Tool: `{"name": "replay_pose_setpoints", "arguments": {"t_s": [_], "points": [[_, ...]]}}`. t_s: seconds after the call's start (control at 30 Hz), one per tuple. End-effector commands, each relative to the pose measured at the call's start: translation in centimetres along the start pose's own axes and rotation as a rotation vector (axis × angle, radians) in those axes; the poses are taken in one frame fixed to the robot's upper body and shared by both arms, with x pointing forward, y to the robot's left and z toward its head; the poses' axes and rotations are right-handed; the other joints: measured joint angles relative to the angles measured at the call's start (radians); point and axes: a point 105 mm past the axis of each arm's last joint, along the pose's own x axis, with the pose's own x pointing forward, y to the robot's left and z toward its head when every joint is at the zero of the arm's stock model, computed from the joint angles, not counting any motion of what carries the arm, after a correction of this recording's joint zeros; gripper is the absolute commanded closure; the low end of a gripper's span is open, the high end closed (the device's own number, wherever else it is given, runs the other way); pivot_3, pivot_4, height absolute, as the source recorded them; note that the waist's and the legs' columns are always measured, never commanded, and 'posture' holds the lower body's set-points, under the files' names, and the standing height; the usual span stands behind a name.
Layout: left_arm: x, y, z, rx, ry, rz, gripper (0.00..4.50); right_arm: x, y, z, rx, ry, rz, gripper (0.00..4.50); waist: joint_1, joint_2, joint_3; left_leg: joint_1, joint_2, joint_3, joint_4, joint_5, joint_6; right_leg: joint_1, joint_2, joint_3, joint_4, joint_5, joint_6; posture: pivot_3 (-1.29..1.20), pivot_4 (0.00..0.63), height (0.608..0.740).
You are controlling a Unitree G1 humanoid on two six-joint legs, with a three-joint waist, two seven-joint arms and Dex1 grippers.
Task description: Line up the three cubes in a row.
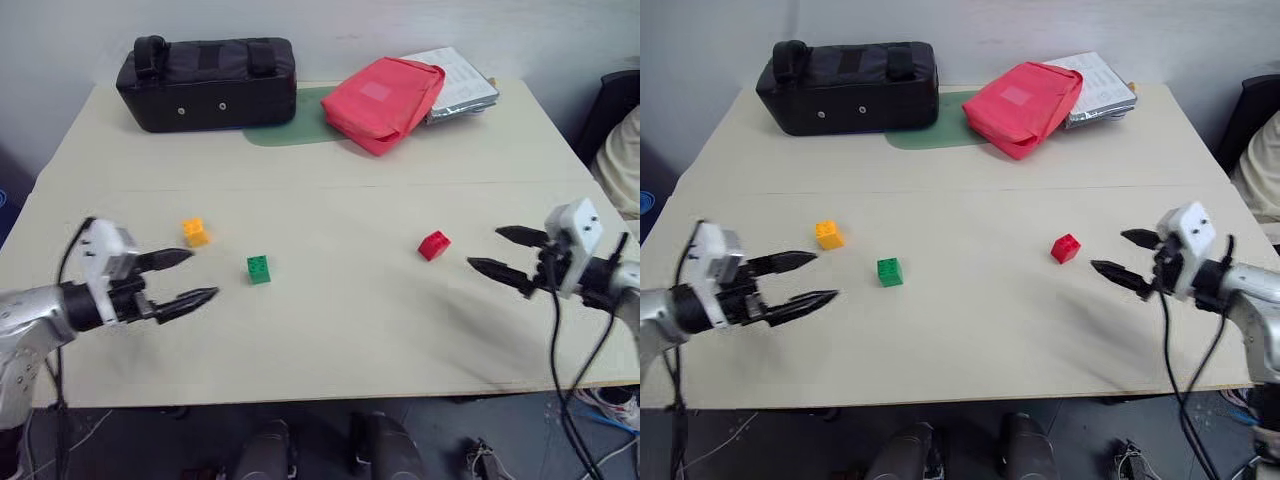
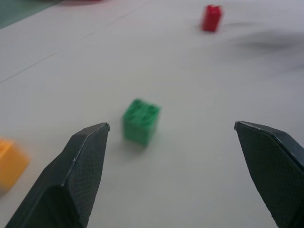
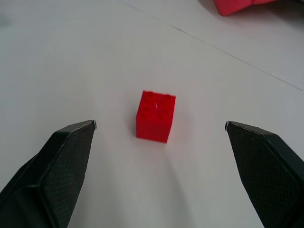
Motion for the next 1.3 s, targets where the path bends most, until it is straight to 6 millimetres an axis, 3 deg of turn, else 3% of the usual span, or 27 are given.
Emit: {"name": "replay_pose_setpoints", "arguments": {"t_s": [0.03,0.17,0.37,0.53,0.67,0.87,0.9,1.0,1.1,1.2,1.3], "points": [[1.3,-1.4,1.8,0.058,-0.012,-0.147,0.04,1.3,-0.8,0.8,0.0,-0.035,-0.077,0.0,0.0,0.0,0.0,0.0,0.0,0.0,0.0,0.0,0.0,0.0,0.0,0.0,0.0,0.0,0.0,0.0,0.15,0.74],[2.8,-1.0,3.7,0.114,-0.048,-0.194,0.04,3.4,-0.6,0.3,0.037,-0.05,-0.108,0.0,0.0,0.0,0.0,-0.001,0.0,0.001,0.001,0.002,0.0,-0.001,0.002,0.0,0.002,0.0,0.0,0.0,0.15,0.74],[4.0,-1.3,4.2,0.165,-0.048,-0.254,0.04,5.6,0.1,-1.0,0.075,-0.035,-0.14,0.0,0.0,0.0,0.0,-0.002,0.0,0.001,0.001,0.002,0.001,-0.001,0.003,0.0,0.002,0.0,0.0,0.0,0.15,0.74],[4.4,-1.6,4.7,0.188,-0.056,-0.284,0.04,6.4,-0.7,-2.3,0.107,0.0,-0.205,0.0,0.0,0.0,0.0,-0.003,0.0,0.001,0.002,0.003,0.001,-0.001,0.003,0.0,0.003,0.0,0.001,0.0,0.15,0.74],[4.5,-1.7,5.0,0.194,-0.064,-0.294,0.0,6.8,0.2,-2.4,0.087,-0.01,-0.141,0.95,0.0,0.0,0.0,-0.003,0.0,0.001,0.002,0.003,0.001,-0.001,0.003,0.0,0.003,0.0,0.001,0.0,0.15,0.74],[4.5,-1.8,4.9,0.197,-0.059,-0.312,0.0,6.5,1.1,-2.2,0.04,-0.019,-0.069,3.02,0.0,0.0,0.0,-0.003,0.0,0.001,0.002,0.003,0.001,-0.001,0.003,0.0,0.003,0.0,0.001,0.0,0.15,0.74],[4.6,-1.9,4.9,0.198,-0.058,-0.317,0.0,6.3,1.4,-2.1,0.023,-0.02,-0.043,2.99,0.001,0.0,0.0,-0.003,0.0,0.001,0.002,0.003,0.001,-0.001,0.003,0.0,0.003,0.0,0.001,0.0,0.15,0.74],[4.8,-2.2,4.8,0.2,-0.05,-0.346,0.0,5.5,3.0,-0.9,-0.037,-0.046,0.092,2.99,0.002,0.0,0.0,-0.003,0.0,0.0,0.002,0.003,0.001,0.0,0.003,0.0,0.002,0.0,0.001,0.0,0.15,0.74],[4.8,-2.9,4.2,0.2,-0.013,-0.407,0.0,3.4,6.9,0.4,-0.117,-0.051,0.39,2.99,0.003,0.001,0.0,-0.003,0.0,0.0,0.002,0.003,0.001,-0.001,0.003,0.0,0.002,0.0,0.001,0.0,0.15,0.74],[4.8,-3.7,3.5,0.208,0.03,-0.482,0.0,1.1,10.5,0.3,-0.2,-0.003,0.65,2.99,0.004,0.0,0.0,-0.003,0.0,0.0,0.002,0.003,0.001,0.0,0.004,-0.001,0.002,0.0,0.001,0.0,0.15,0.74],[4.9,-4.5,3.0,0.228,0.059,-0.553,0.0,0.2,12.7,-0.4,-0.27,0.033,0.781,2.99,0.003,0.0,0.0,-0.002,0.0,-0.001,0.002,0.003,0.001,0.001,0.004,-0.001,0.001,0.0,0.001,0.0,0.15,0.74]]}}
